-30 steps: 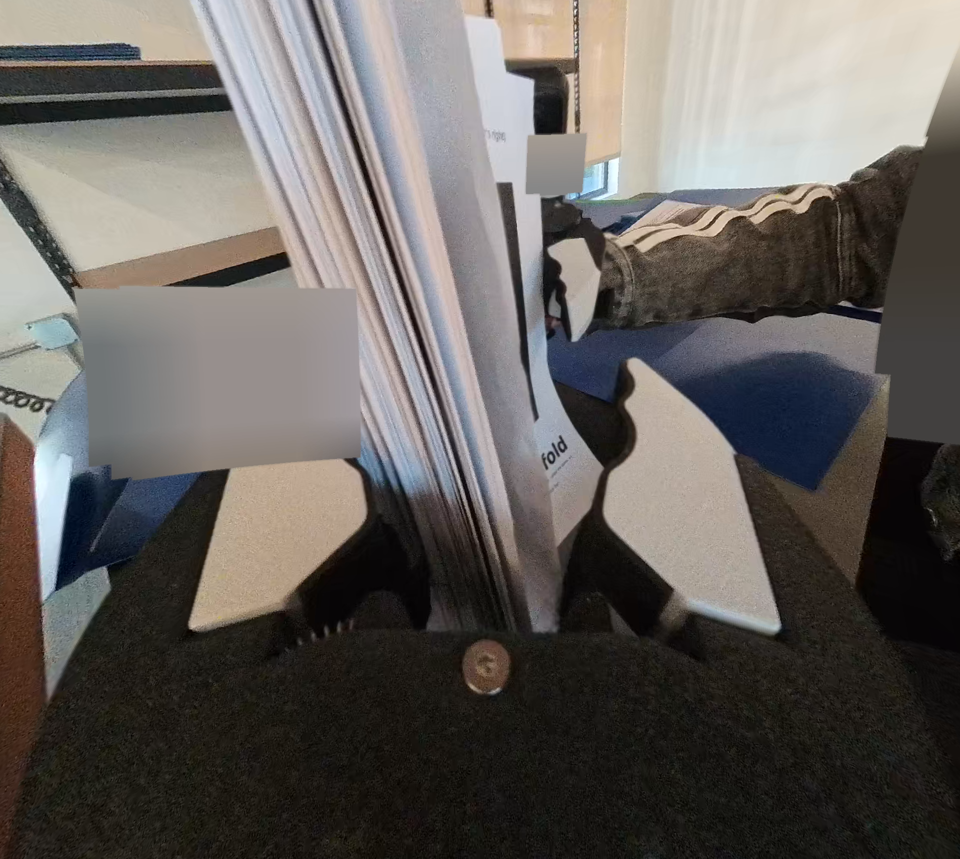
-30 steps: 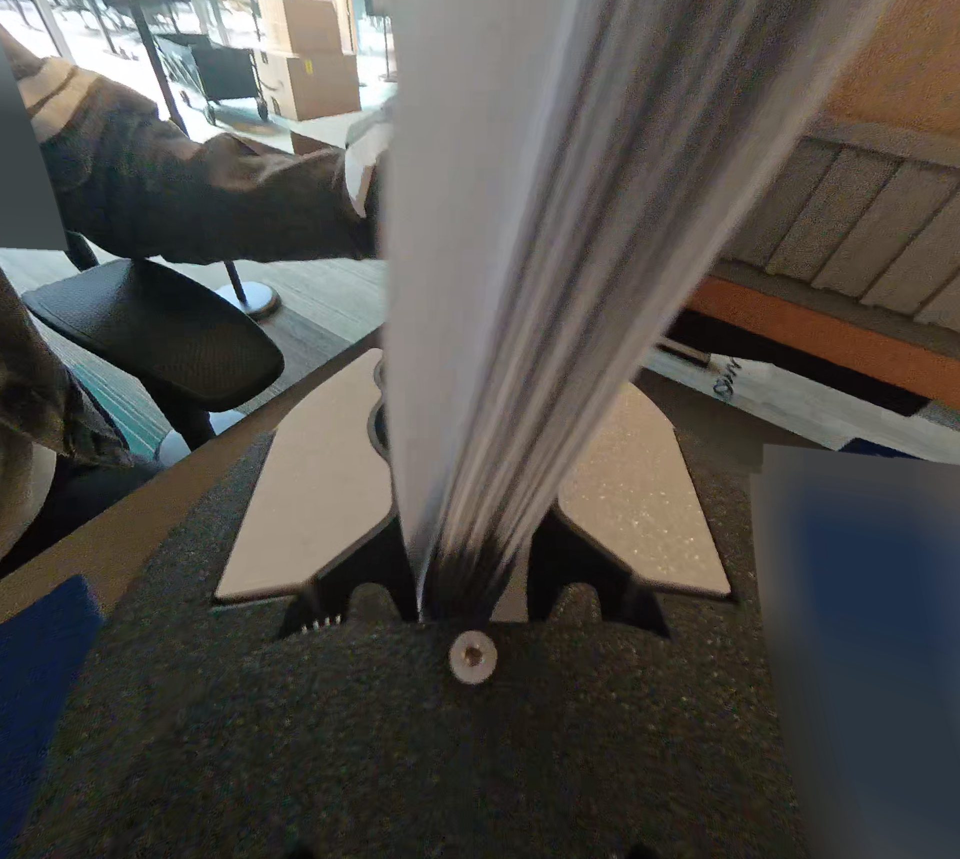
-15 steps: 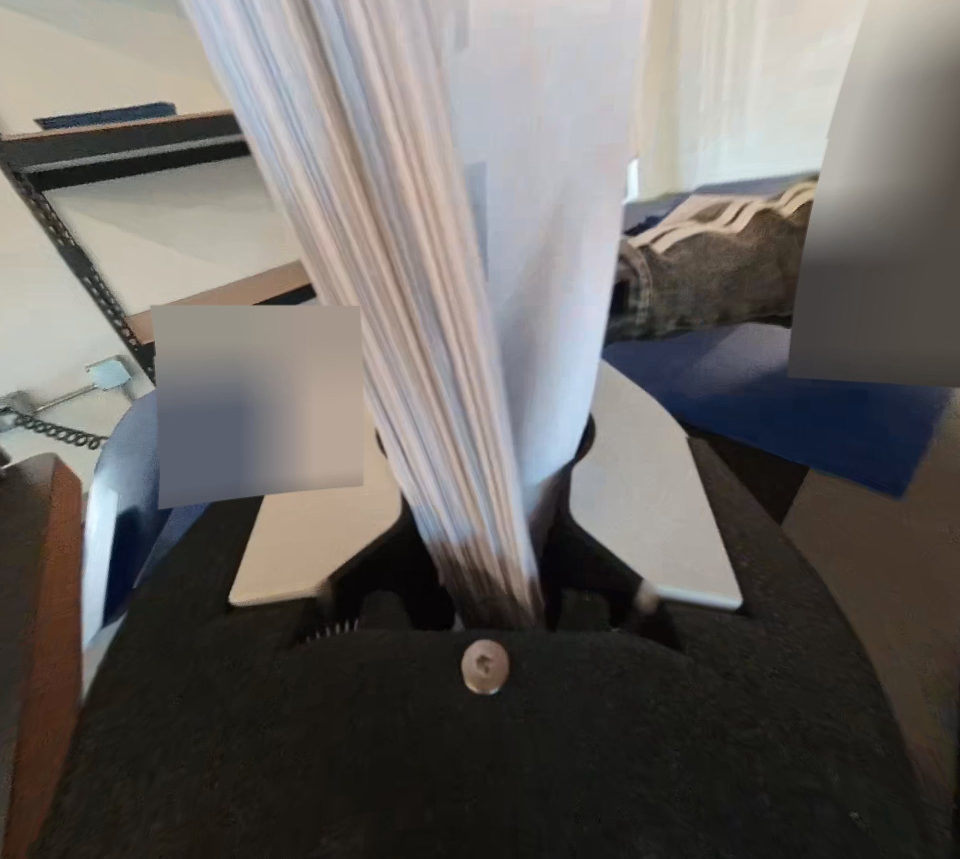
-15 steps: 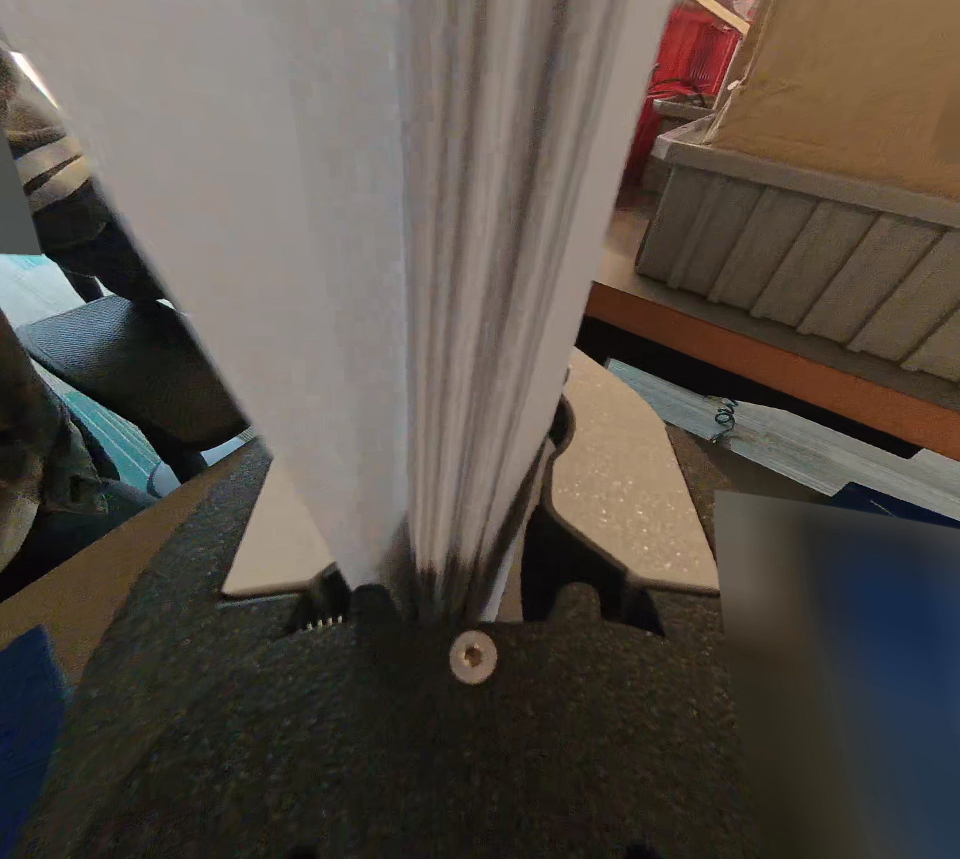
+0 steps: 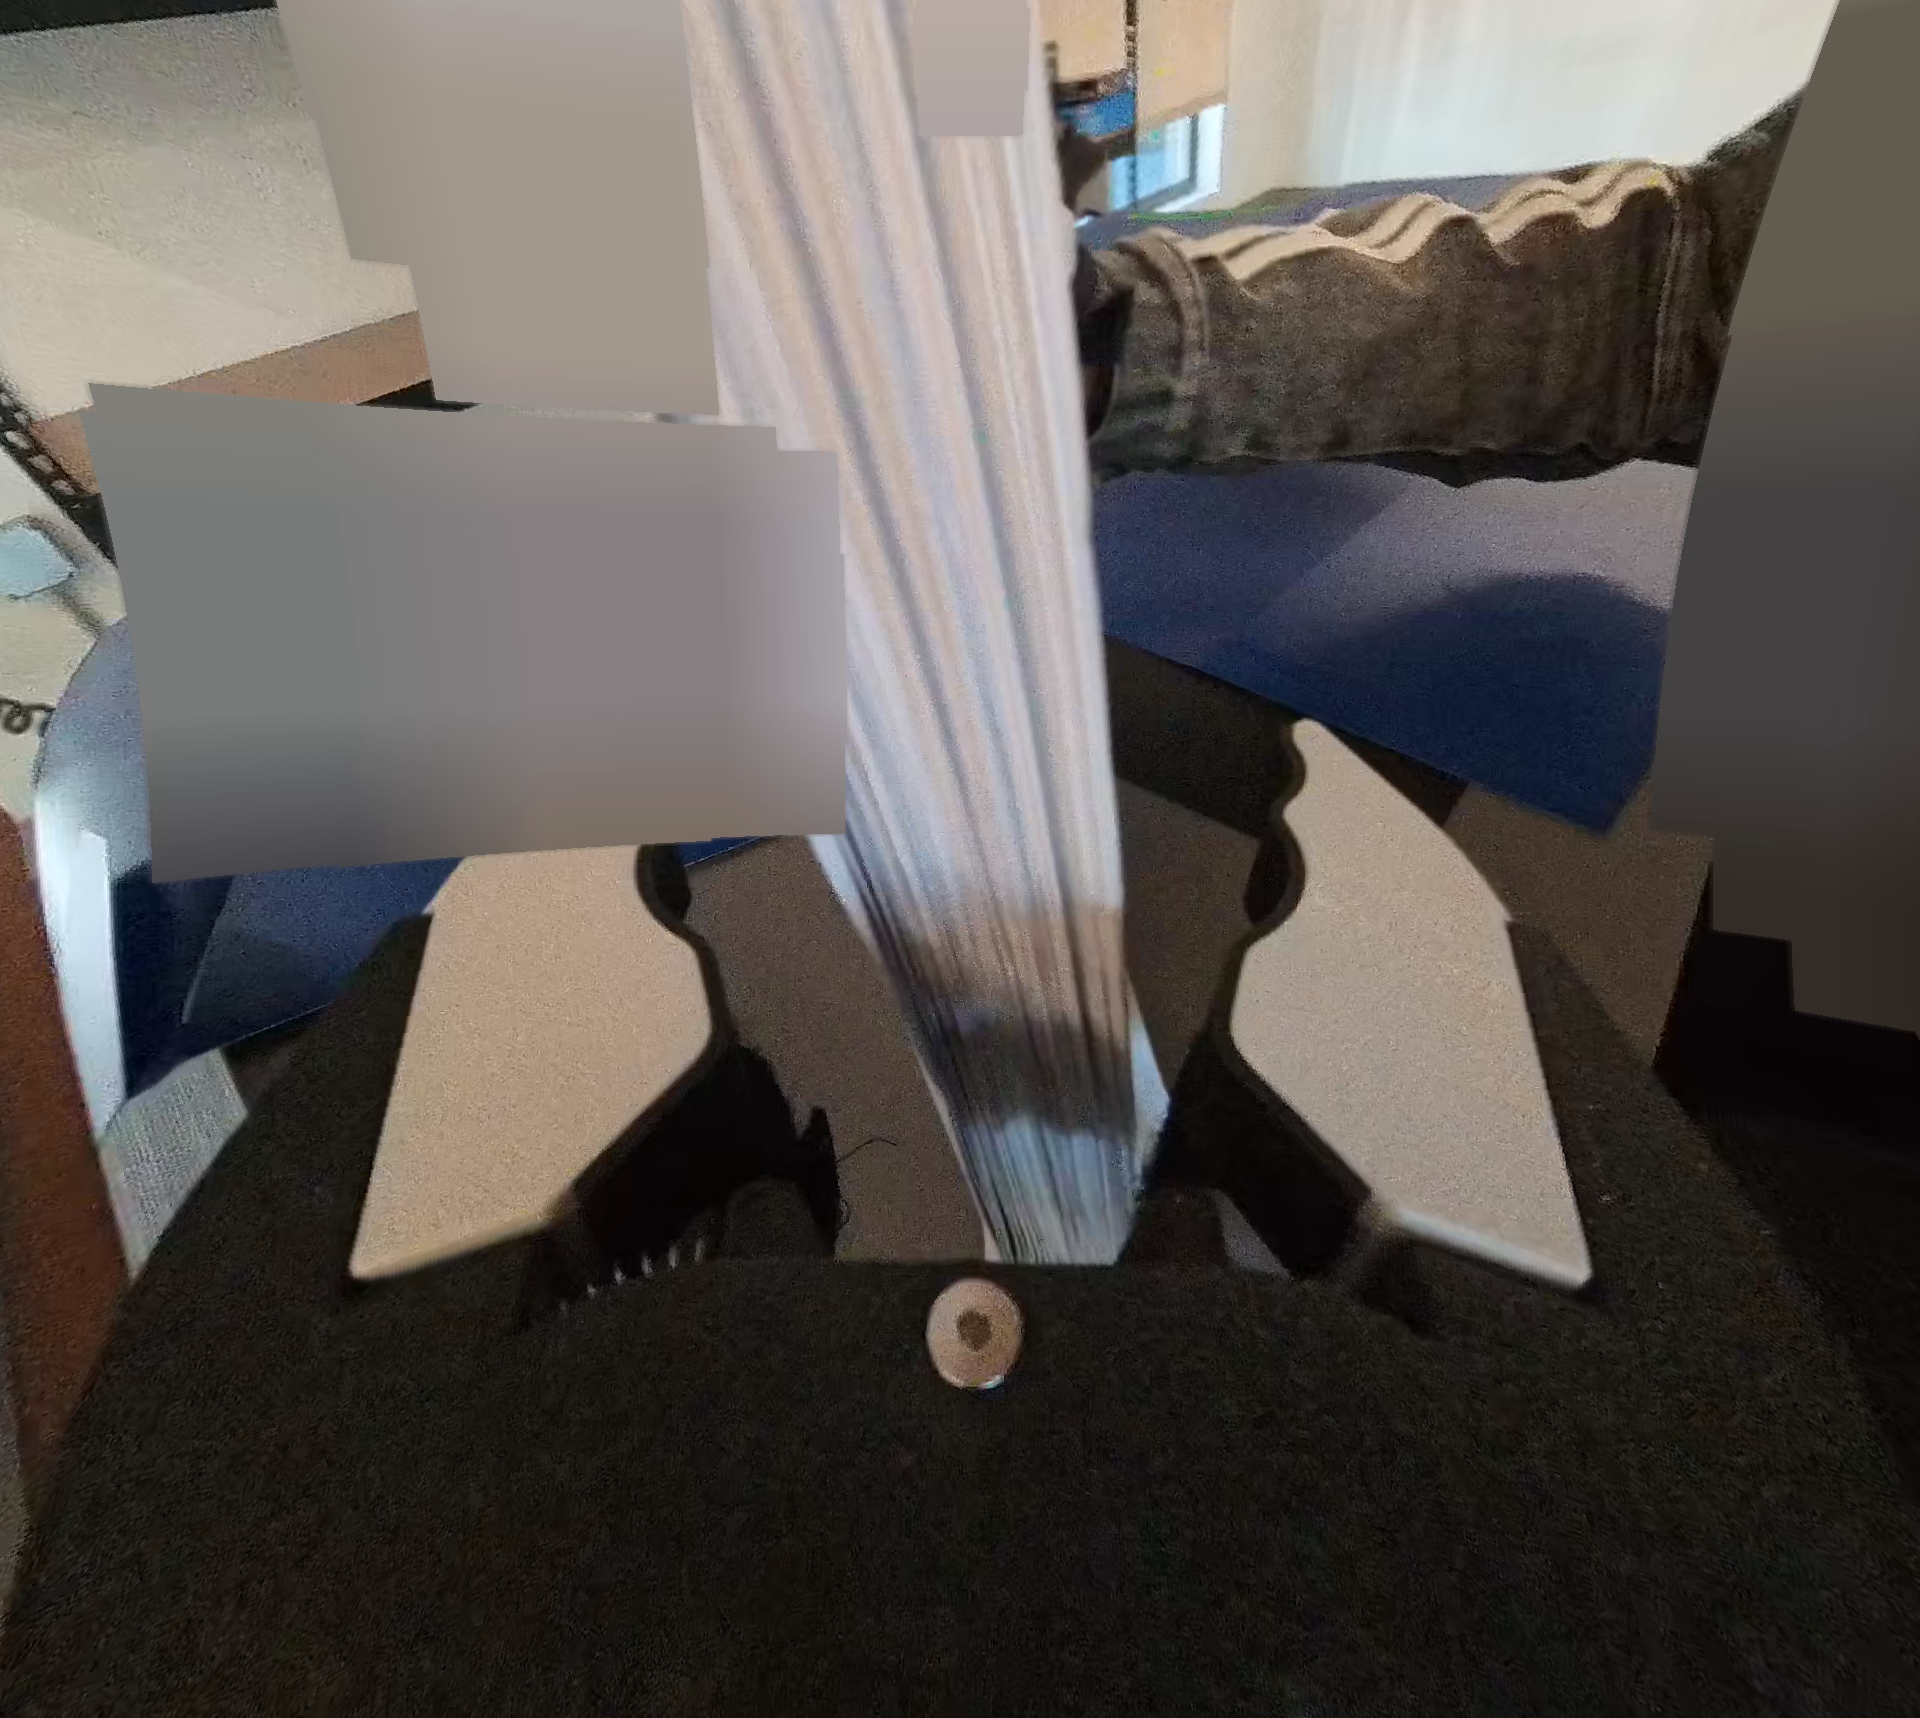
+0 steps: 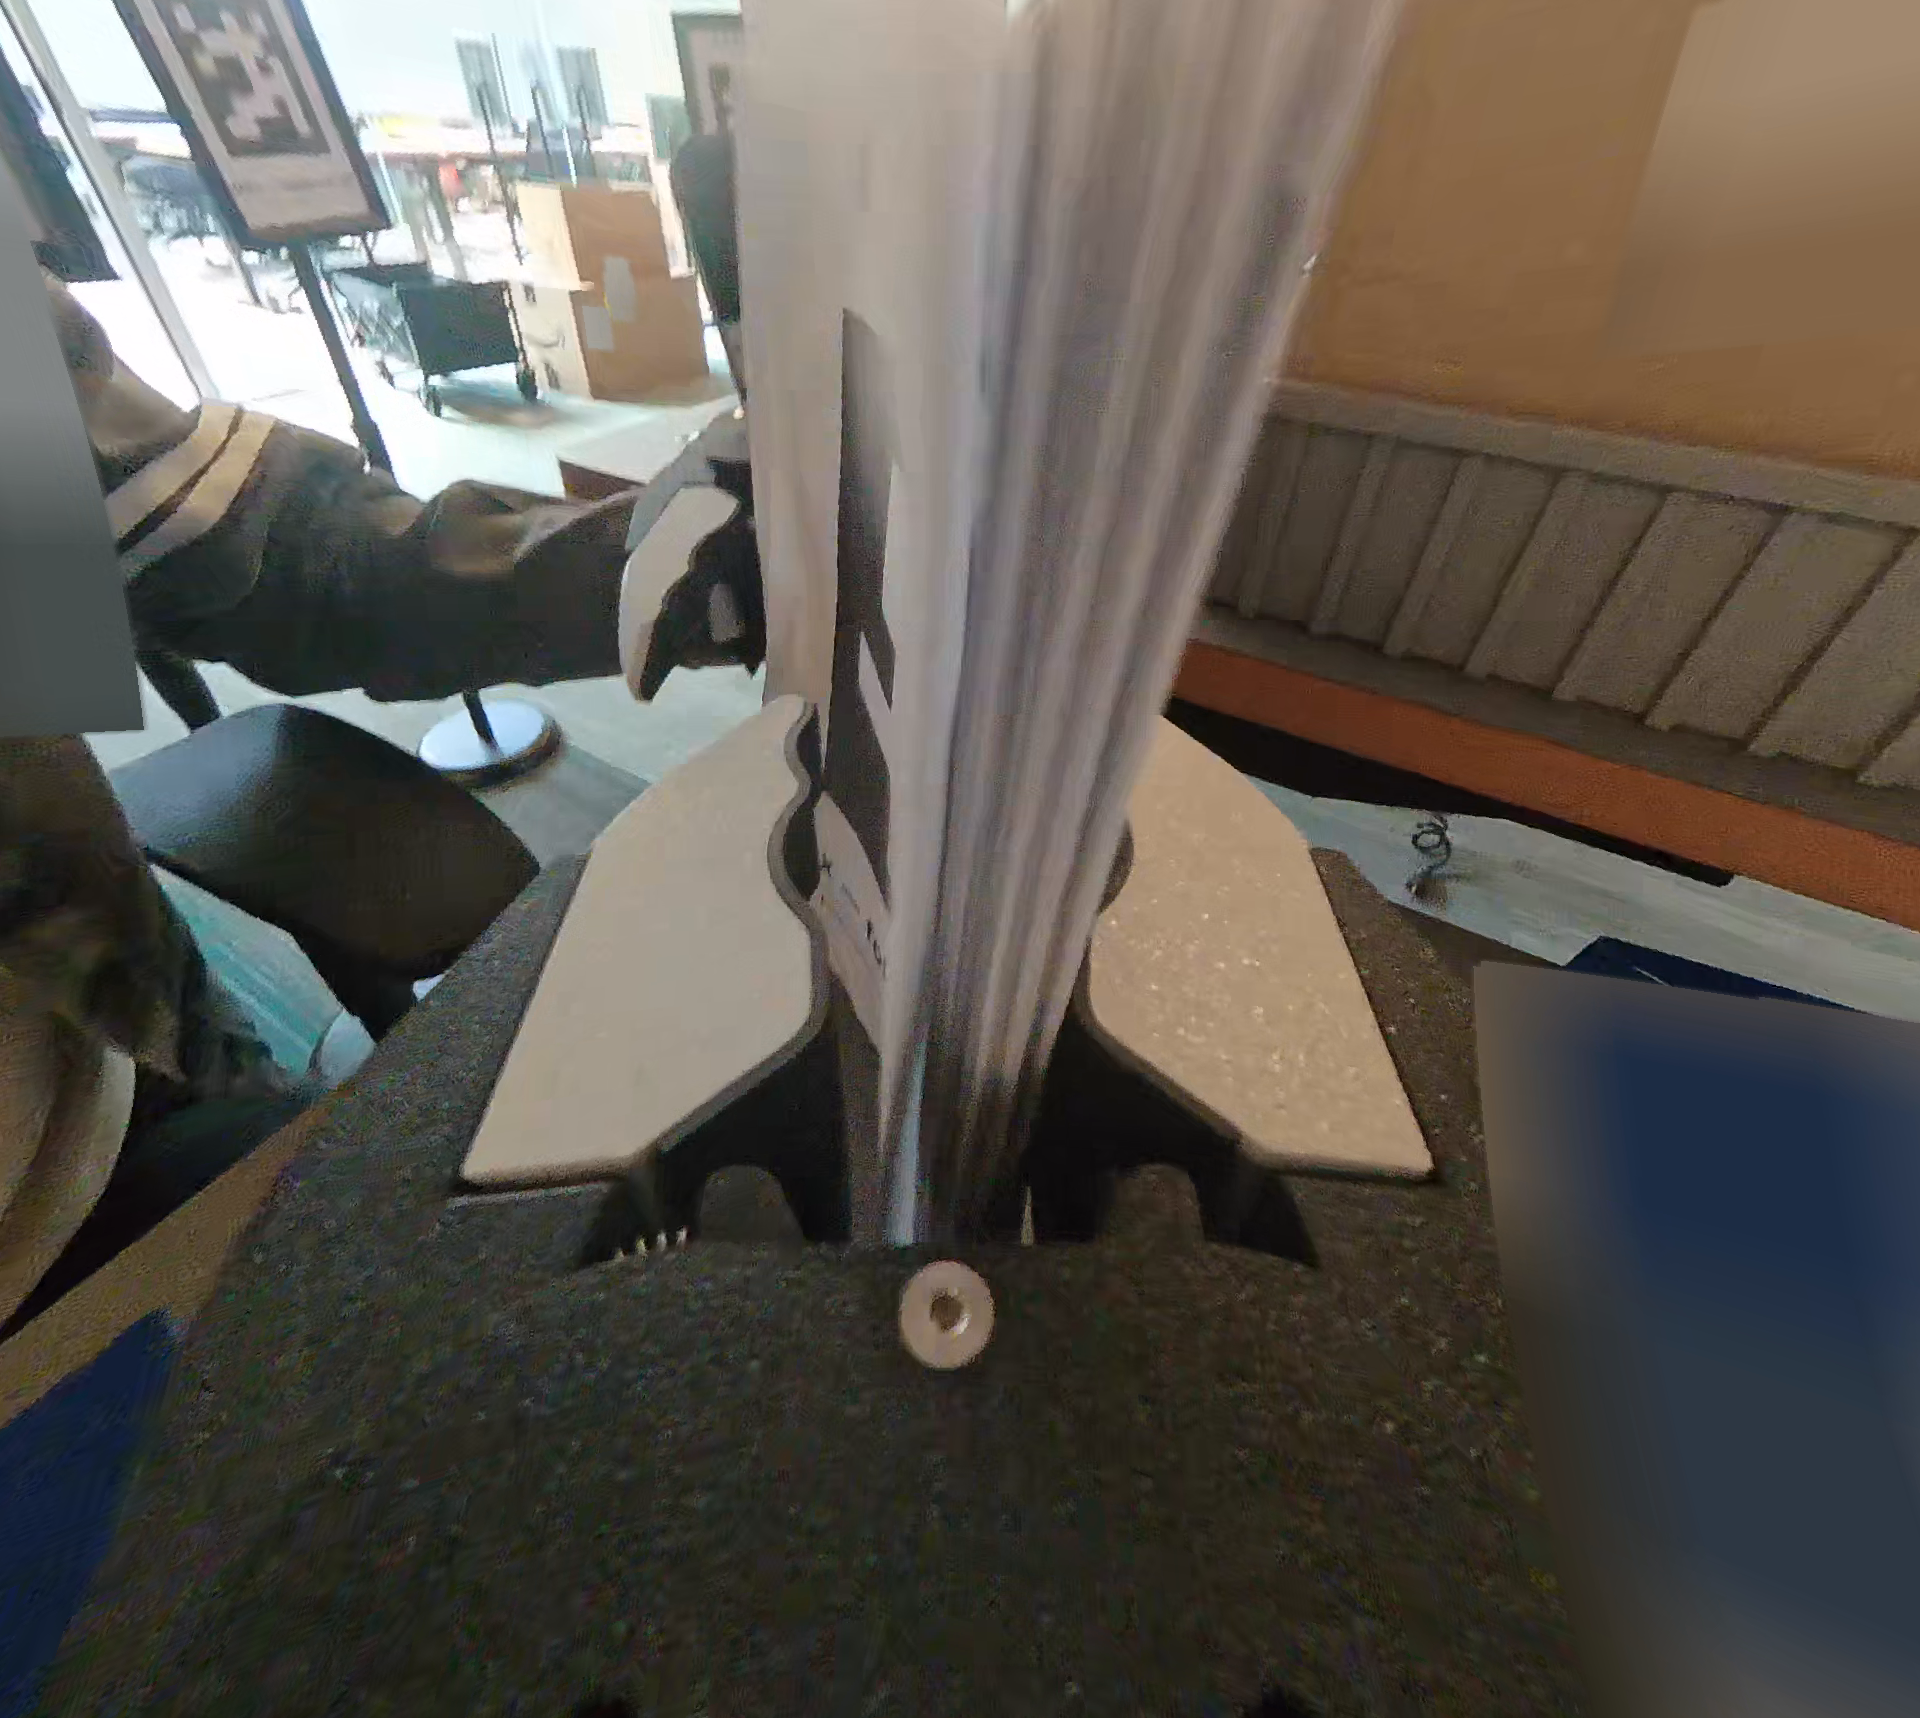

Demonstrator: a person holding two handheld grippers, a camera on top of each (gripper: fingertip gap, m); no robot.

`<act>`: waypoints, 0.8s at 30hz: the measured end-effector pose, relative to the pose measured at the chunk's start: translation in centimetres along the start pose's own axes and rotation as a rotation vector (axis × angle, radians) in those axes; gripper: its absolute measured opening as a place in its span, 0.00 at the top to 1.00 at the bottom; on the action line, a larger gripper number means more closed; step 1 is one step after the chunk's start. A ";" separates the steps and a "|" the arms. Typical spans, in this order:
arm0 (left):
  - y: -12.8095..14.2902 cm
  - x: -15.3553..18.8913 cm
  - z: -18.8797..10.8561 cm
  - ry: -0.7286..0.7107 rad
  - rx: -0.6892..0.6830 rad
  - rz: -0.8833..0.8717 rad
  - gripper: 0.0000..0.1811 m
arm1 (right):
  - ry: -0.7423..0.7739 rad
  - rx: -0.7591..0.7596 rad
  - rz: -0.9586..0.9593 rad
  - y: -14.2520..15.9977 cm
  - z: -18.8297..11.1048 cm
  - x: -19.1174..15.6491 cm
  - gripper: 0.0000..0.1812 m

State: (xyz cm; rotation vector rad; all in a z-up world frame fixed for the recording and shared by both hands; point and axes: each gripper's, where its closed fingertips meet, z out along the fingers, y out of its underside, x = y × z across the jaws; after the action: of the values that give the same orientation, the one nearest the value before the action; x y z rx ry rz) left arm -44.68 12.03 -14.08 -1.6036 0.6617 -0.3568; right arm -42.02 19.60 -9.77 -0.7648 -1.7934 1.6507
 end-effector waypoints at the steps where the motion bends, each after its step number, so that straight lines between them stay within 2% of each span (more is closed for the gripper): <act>1: 0.4 0.4 0.0 0.010 0.001 0.011 0.42 | 0.016 0.017 -0.006 0.2 0.0 0.3 0.74; 4: 0.9 -0.2 -0.3 -0.056 0.038 0.038 0.51 | 0.017 -0.035 -0.048 1.7 0.6 0.3 0.80; 7: 1.9 0.0 0.3 -0.094 0.029 0.039 0.56 | -0.040 -0.021 -0.014 1.7 0.5 -0.4 0.79; 10: 2.0 0.6 2.7 -0.086 0.026 0.021 0.47 | -0.120 0.002 0.011 1.6 0.5 -1.4 0.78; 11: 1.7 0.6 3.2 -0.092 0.022 0.043 0.50 | -0.109 -0.010 0.003 1.7 0.4 -1.2 0.77; 12: 1.2 0.3 3.3 -0.112 0.025 0.082 0.53 | -0.082 -0.024 -0.014 2.0 0.2 -0.9 0.76; 15: -0.6 -1.8 2.7 -0.197 0.124 0.060 0.48 | -0.049 -0.084 -0.027 4.1 -0.1 -0.4 0.72; 18: -0.1 -0.8 4.9 -0.099 0.081 -0.015 0.46 | -0.032 -0.143 -0.042 5.7 1.5 -0.6 0.71; 20: 0.1 -0.9 4.7 -0.124 0.067 0.029 0.57 | 0.068 -0.195 -0.087 6.1 1.1 0.9 0.81; 21: 0.1 -0.8 4.2 -0.110 0.087 0.036 0.63 | 0.054 -0.202 -0.087 6.2 0.8 0.9 0.87; 23: 0.2 -0.2 3.3 -0.084 0.099 0.035 0.63 | -0.001 -0.197 -0.098 6.1 0.7 0.0 0.90; 24: 0.2 -0.1 2.8 -0.086 0.091 0.053 0.57 | 0.008 -0.208 -0.113 6.1 0.6 0.0 0.91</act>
State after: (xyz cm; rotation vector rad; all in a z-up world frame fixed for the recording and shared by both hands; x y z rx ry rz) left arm -43.15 14.28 -14.67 -1.5036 0.6129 -0.2730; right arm -42.31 19.64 -15.87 -0.7423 -1.9864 1.4026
